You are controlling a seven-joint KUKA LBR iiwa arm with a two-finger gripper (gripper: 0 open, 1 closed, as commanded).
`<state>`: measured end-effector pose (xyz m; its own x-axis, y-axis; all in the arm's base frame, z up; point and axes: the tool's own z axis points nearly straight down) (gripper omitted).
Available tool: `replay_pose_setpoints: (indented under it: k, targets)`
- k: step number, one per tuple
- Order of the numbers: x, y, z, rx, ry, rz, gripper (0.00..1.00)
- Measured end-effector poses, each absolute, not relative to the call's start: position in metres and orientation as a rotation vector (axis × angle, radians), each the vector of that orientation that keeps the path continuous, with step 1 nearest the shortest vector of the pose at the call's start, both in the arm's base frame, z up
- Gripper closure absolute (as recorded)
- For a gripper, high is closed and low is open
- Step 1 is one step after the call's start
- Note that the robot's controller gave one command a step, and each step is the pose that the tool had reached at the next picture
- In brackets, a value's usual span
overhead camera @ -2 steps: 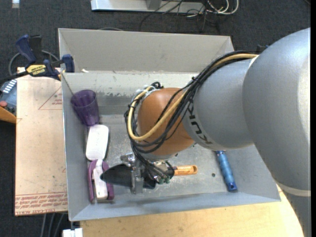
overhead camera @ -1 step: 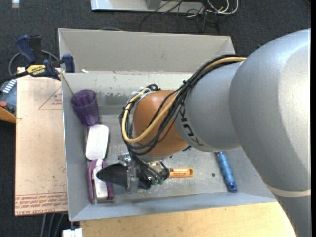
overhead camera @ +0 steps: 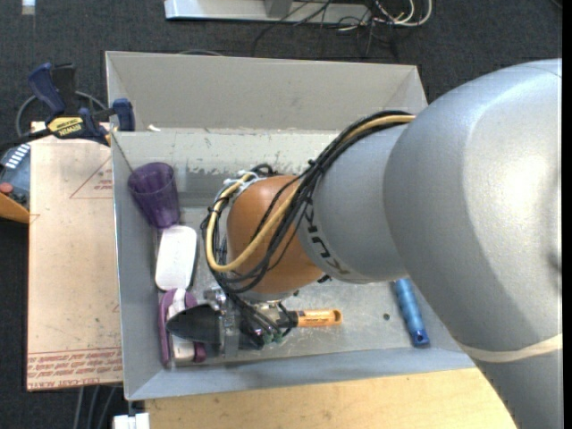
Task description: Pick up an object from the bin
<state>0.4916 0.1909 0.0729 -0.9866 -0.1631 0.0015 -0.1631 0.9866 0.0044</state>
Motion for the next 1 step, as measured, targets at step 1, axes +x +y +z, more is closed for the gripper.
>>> replay_pose_setpoints:
  k: [1]
  targets:
    - [0.4934, 0.1946, 0.1587, 0.283, -3.125, -0.009, 1.0]
